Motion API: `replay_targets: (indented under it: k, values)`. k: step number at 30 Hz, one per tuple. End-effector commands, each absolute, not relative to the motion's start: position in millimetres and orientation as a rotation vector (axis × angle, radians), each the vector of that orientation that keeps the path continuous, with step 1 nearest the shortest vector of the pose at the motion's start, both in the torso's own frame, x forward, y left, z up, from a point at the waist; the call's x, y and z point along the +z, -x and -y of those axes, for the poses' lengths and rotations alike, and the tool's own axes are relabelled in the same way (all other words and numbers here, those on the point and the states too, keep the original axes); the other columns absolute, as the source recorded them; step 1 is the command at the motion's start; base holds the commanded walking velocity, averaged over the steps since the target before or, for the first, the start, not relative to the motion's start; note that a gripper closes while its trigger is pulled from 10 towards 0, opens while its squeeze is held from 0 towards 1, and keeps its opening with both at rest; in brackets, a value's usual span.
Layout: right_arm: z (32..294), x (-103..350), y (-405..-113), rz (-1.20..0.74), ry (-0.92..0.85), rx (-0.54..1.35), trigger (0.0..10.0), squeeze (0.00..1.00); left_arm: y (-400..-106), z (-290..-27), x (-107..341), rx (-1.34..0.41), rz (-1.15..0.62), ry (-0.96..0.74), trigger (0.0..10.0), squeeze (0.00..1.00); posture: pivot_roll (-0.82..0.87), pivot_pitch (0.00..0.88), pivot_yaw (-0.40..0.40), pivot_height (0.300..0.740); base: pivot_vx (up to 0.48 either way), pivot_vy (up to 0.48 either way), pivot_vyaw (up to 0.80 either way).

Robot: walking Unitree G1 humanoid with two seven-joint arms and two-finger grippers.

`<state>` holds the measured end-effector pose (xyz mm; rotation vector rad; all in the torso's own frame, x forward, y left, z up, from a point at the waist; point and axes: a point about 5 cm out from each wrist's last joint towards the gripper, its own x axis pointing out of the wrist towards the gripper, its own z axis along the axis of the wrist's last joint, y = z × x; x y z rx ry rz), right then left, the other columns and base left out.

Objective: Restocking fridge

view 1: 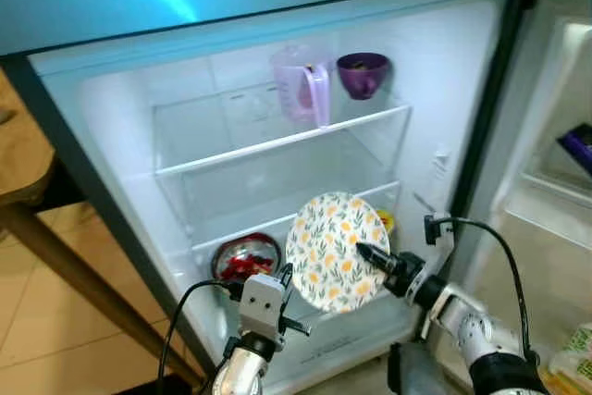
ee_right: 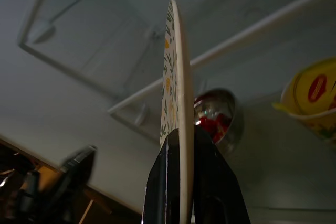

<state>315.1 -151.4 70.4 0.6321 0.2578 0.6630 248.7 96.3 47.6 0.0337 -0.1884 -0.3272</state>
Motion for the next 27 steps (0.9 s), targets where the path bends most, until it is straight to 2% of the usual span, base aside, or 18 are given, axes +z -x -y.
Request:
replay_targets:
  k: [1, 7, 14, 18, 27]
  values:
    - [161.1, 71.7, -314.8, -0.219, -0.663, 0.635, 10.0, 0.00, -244.2, -82.0, 46.4, -0.337, 0.173, 0.013, 10.0, 0.00, -0.08, 0.044, 0.048, 0.391, 0.000, 0.000, 0.00]
    - [150.7, 75.1, -313.9, -0.211, -0.622, 0.666, 10.0, 0.00, -248.0, -82.9, 53.4, -0.317, 0.190, 0.031, 10.0, 0.00, -0.08, 0.045, 0.049, 0.391, 0.000, 0.000, 0.00]
    - [139.6, 88.6, -334.0, -0.189, -0.627, 0.574, 10.0, 0.00, -251.7, -84.9, 58.6, -0.293, 0.198, 0.052, 10.0, 0.00, -0.08, 0.045, 0.049, 0.391, 0.000, 0.000, 0.00]
    - [125.2, 113.0, -354.2, -0.148, -0.618, 0.561, 10.0, 0.00, -255.2, -83.9, 67.9, -0.291, 0.231, 0.053, 10.0, 0.00, -0.08, 0.048, 0.047, 0.391, 0.000, 0.000, 0.00]
    - [120.4, 128.4, -371.4, -0.144, -0.617, 0.472, 10.0, 0.00, -256.3, -81.1, 76.6, -0.296, 0.259, 0.056, 10.0, 0.00, -0.08, 0.058, 0.043, 0.391, 0.000, 0.000, 0.00]
